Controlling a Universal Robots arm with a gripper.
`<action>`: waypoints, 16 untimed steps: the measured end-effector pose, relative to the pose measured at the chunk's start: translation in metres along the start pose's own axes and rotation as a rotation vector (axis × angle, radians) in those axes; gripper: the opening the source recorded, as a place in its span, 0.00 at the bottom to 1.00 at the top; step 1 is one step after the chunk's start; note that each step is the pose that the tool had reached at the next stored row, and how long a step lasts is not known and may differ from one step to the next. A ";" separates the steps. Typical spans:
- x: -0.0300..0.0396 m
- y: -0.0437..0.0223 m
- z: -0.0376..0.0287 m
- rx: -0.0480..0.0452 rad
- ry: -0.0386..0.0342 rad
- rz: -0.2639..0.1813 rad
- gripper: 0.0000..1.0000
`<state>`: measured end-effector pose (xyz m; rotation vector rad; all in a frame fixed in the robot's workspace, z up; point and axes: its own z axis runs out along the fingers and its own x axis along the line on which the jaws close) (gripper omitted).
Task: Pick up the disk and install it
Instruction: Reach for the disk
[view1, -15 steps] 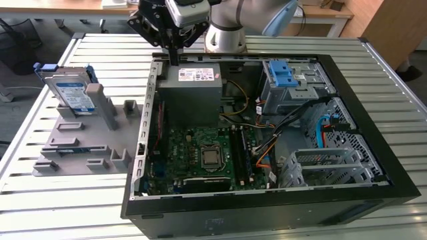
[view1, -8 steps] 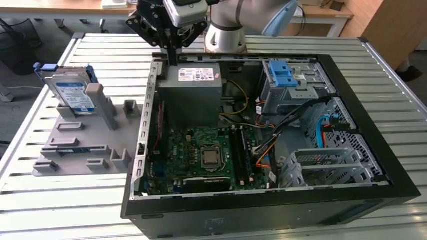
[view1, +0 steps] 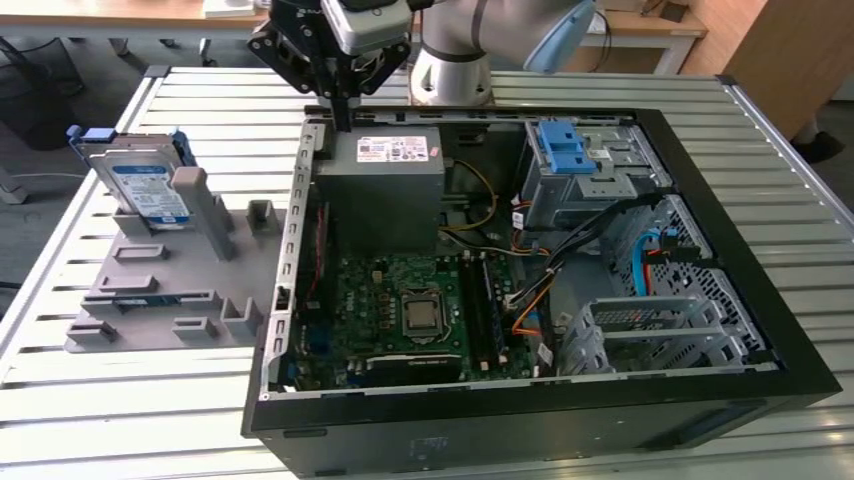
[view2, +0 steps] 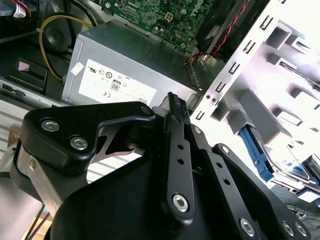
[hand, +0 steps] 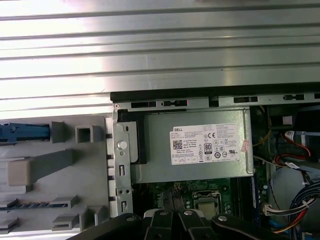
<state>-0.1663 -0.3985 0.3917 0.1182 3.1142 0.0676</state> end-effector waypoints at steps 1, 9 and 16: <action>0.0003 0.0000 0.0000 -0.0001 0.0000 0.000 0.11; 0.0025 -0.0001 0.0001 0.0000 0.0007 0.000 0.11; 0.0141 -0.0011 0.0010 0.0004 0.0052 0.000 0.11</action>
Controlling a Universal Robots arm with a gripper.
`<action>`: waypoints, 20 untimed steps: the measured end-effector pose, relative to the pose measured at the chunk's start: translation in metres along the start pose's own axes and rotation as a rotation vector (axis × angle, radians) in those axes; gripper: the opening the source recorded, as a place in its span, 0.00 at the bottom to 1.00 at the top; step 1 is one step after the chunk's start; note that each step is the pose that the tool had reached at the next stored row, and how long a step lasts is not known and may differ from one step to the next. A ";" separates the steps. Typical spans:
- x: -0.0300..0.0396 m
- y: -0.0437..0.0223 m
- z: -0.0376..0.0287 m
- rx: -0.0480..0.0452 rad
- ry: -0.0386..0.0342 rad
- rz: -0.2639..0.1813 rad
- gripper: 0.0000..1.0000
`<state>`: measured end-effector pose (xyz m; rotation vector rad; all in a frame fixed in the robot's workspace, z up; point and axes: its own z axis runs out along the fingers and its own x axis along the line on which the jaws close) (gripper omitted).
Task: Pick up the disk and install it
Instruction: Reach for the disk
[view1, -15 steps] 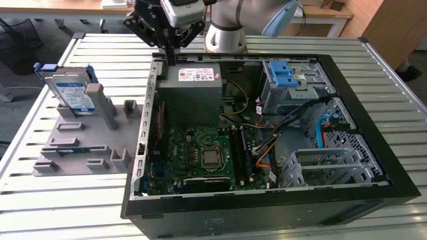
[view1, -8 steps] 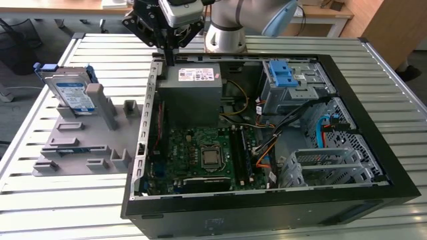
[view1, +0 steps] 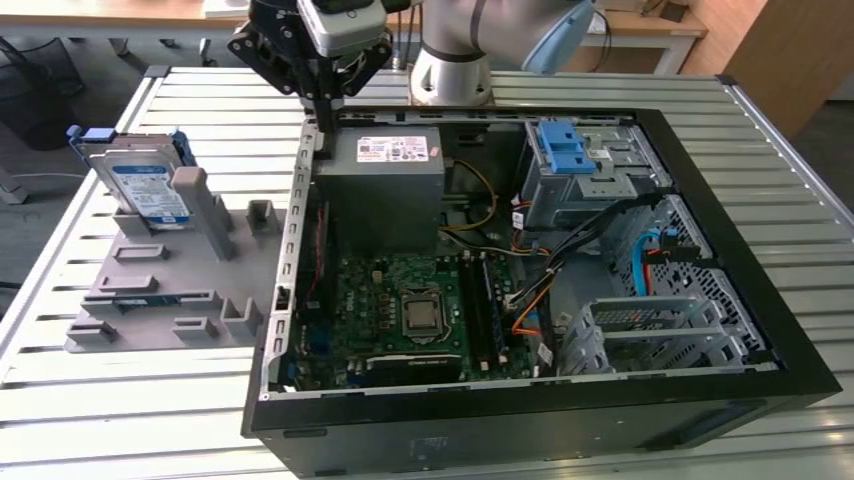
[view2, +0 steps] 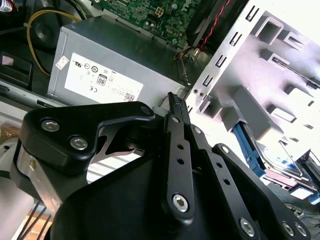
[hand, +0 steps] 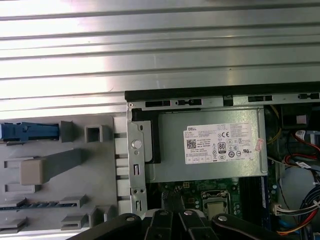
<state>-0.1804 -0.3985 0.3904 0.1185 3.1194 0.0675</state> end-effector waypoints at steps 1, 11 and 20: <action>0.0003 0.0000 0.0000 0.0000 0.0000 0.000 0.11; 0.0034 -0.0003 0.0001 0.0000 0.0000 0.000 0.11; 0.0057 -0.0004 0.0001 0.0000 0.0001 0.000 0.11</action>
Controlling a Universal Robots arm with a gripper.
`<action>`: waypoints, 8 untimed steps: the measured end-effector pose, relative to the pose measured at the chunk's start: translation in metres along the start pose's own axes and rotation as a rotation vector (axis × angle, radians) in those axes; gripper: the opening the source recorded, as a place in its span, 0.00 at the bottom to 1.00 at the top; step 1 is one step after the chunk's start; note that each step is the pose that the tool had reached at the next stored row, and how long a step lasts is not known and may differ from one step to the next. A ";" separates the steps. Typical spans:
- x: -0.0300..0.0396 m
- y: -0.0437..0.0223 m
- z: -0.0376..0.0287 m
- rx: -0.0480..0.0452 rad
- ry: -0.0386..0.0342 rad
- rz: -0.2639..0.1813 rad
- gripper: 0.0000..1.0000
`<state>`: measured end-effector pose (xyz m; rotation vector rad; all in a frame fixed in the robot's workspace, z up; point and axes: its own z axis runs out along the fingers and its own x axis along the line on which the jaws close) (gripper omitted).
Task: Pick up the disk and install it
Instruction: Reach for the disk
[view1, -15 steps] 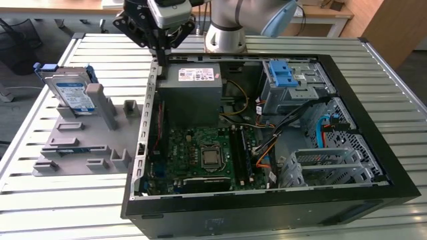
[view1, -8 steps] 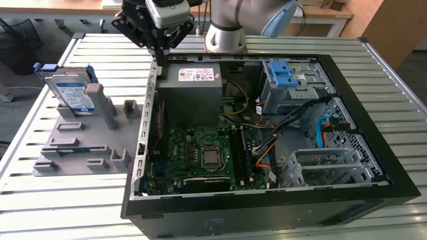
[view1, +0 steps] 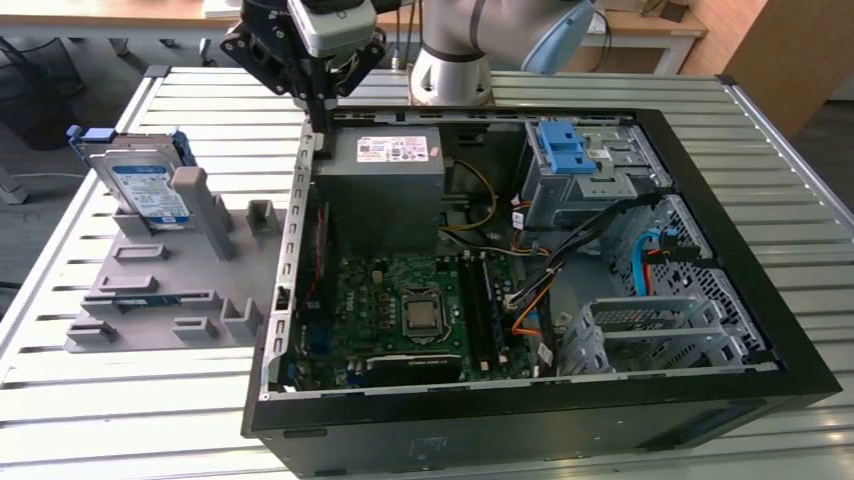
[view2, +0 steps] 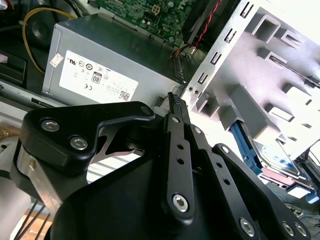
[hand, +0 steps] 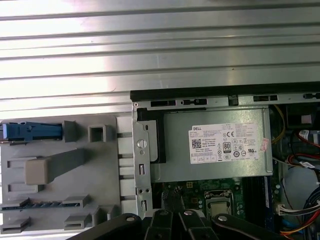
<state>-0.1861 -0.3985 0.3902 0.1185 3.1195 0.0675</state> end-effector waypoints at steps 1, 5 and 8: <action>0.0003 0.0000 0.0000 0.0000 0.0000 0.000 0.11; 0.0012 -0.0001 0.0000 0.0000 0.0001 0.000 0.11; 0.0018 -0.0001 0.0001 0.0000 0.0001 0.000 0.11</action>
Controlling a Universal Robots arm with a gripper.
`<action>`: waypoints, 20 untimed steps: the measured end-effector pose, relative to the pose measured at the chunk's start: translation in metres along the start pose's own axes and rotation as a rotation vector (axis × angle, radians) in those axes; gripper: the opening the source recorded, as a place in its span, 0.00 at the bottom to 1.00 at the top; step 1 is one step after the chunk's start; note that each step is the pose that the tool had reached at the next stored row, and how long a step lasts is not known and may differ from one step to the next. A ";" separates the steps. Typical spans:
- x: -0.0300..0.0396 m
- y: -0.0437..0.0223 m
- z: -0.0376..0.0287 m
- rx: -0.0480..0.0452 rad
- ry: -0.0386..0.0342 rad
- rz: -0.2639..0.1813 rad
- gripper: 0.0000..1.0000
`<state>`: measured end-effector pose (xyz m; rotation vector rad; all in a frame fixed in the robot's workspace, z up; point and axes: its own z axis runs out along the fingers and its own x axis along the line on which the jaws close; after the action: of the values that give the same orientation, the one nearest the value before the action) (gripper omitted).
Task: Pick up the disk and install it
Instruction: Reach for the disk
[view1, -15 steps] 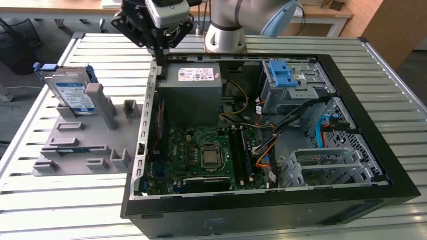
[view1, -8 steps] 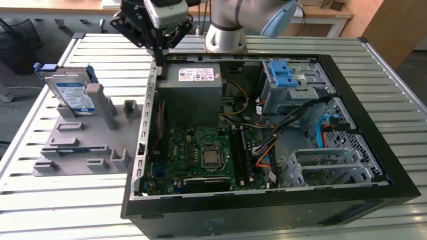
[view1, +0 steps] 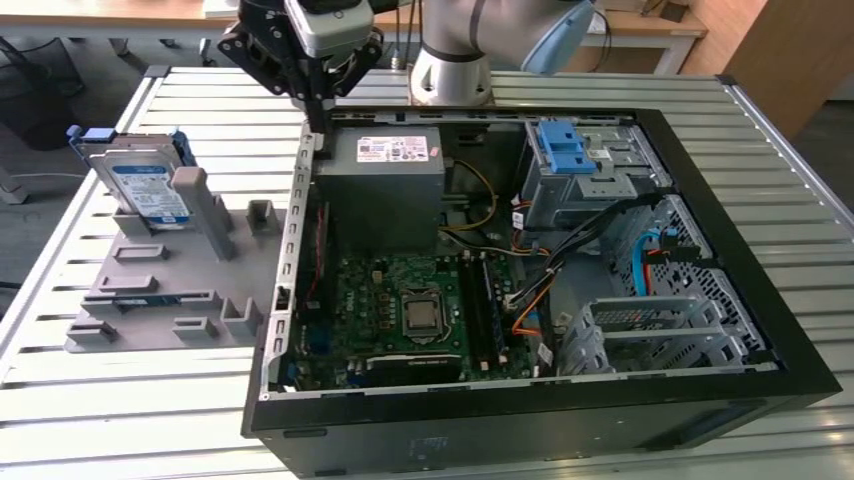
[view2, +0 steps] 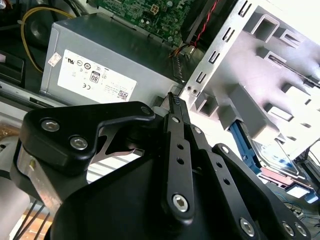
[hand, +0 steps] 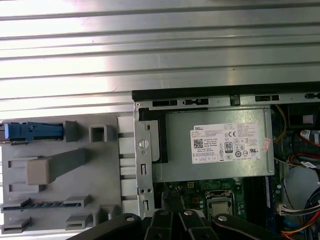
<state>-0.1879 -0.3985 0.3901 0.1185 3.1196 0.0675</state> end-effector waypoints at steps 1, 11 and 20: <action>0.0002 0.0000 0.0000 0.0000 0.0000 0.000 0.11; 0.0027 -0.0002 0.0001 0.0001 0.0006 0.000 0.11; 0.0050 -0.0004 0.0003 0.0001 0.0012 0.000 0.11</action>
<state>-0.1930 -0.3985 0.3896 0.1185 3.1208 0.0674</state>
